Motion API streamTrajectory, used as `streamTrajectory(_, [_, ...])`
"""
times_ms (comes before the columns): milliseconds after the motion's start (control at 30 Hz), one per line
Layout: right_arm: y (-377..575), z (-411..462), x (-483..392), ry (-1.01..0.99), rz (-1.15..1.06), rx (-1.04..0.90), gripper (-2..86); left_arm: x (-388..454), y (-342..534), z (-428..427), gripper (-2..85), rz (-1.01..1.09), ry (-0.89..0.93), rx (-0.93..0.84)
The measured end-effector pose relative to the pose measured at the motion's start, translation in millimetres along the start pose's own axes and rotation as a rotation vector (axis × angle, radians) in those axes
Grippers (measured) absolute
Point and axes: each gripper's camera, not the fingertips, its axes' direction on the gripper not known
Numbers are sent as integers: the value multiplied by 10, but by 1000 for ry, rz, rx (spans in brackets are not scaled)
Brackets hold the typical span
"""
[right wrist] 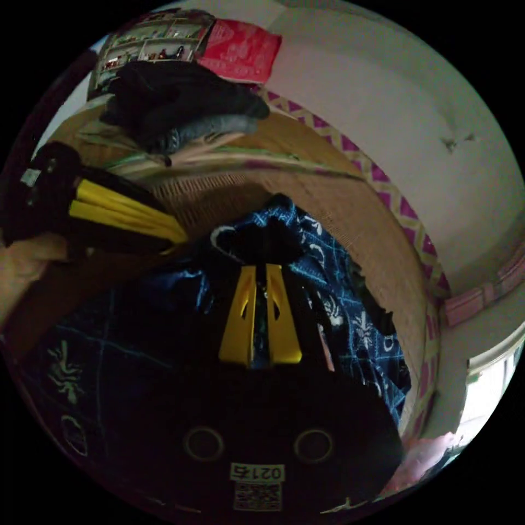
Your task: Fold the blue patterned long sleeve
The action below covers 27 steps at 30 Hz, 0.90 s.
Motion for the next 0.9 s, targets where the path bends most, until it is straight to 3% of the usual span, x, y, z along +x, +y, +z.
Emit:
streamTrajectory(133, [82,-517,334,-186,93,115,45,-35,16,-106,-10,-5,7,-6])
streamTrajectory(233, [56,-245,267,-210,3,-90,37,-37,26,-196,-10,5,-5,-4])
streamTrajectory(300, [141,-450,376,-218,46,-8,27,-50,27,-246,-10,9,-7,-6])
streamTrajectory(367, [347,-906,648,-396,98,86,17,-91,30,-323,-10,5,-3,-4])
streamTrajectory(433, [649,-1306,830,-438,142,144,13,-122,27,-379,-9,4,-2,-4])
streamTrajectory(600, [1856,-2250,1120,-323,273,112,12,-58,8,-781,-9,43,-41,80])
streamTrajectory(733, [2965,-2877,1328,-137,435,-1,23,190,88,-1602,-2,154,-47,247])
streamTrajectory(800, [3374,-3085,1422,-82,506,-54,33,233,199,-1827,16,168,-5,272])
streamTrajectory(900, [3967,-3382,1573,-115,628,-96,56,140,467,-2007,69,120,170,173])
